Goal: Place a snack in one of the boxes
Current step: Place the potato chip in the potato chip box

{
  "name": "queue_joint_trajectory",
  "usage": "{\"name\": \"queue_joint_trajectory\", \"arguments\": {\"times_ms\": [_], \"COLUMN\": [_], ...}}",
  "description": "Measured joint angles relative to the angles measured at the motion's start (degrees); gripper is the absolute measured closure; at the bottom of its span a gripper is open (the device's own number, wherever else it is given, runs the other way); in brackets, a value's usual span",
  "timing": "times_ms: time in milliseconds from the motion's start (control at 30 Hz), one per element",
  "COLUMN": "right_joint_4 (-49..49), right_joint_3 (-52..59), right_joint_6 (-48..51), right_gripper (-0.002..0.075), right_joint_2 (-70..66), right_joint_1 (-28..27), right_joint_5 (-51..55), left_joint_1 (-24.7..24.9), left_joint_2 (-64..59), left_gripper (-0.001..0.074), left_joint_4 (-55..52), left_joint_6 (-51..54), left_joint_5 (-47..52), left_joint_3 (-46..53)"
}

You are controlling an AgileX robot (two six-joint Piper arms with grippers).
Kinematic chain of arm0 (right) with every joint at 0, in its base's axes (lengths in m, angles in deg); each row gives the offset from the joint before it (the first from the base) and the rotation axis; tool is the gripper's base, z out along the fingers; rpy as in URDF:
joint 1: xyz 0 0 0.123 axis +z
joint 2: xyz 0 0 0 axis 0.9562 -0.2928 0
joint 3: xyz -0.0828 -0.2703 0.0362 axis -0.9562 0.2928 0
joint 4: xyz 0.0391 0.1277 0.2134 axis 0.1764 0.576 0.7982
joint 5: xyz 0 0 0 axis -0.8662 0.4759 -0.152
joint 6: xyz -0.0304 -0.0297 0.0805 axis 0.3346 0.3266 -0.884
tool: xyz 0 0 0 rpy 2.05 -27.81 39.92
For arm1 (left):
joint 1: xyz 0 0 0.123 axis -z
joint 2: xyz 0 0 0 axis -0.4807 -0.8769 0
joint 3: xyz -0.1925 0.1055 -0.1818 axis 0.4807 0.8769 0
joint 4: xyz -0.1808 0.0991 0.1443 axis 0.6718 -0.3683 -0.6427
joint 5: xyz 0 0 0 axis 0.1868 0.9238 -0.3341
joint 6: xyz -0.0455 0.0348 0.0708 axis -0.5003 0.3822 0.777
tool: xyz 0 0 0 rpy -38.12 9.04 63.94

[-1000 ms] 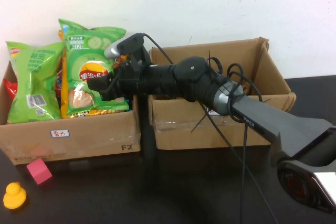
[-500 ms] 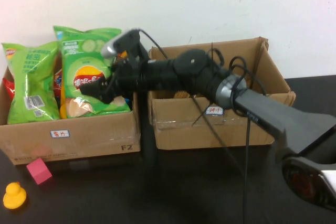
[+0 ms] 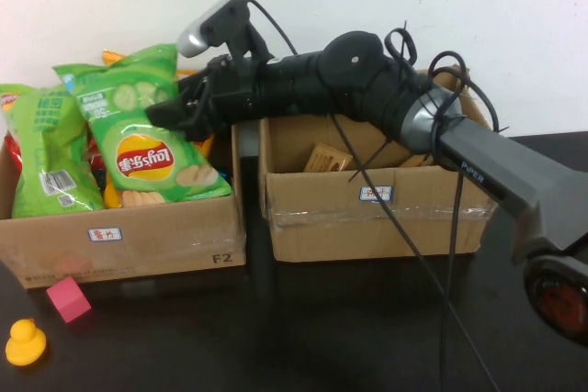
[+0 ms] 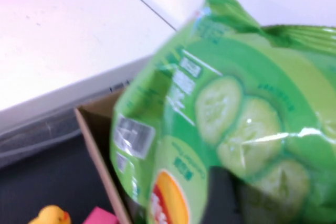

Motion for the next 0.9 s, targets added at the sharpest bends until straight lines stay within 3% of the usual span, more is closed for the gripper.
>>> {"name": "queue_joint_trajectory", "arguments": {"times_ms": [300, 400, 733, 800, 900], "right_joint_4": [-5.8, -5.9, -5.9, -5.9, -5.9], "right_joint_3": [0.0, 0.0, 0.0, 0.0, 0.0], "right_joint_6": [-5.9, -5.9, -6.0, -6.0, -6.0], "right_gripper": [0.054, 0.0587, 0.0595, 0.0554, 0.0396], "right_joint_2": [0.0, 0.0, 0.0, 0.0, 0.0], "right_joint_1": [-3.6, -4.4, -4.9, -4.9, -4.9], "right_joint_5": [0.8, 0.8, 3.5, 3.8, 3.9], "left_joint_1": [0.0, 0.0, 0.0, 0.0, 0.0], "left_joint_2": [0.0, 0.0, 0.0, 0.0, 0.0], "left_gripper": [0.0736, 0.0736, 0.0736, 0.0736, 0.0736], "left_joint_4": [0.0, 0.0, 0.0, -0.1, -0.1], "left_joint_6": [0.1, 0.1, 0.1, 0.1, 0.1], "left_joint_5": [0.1, 0.1, 0.1, 0.1, 0.1], "left_joint_3": [0.0, 0.0, 0.0, 0.0, 0.0]}}
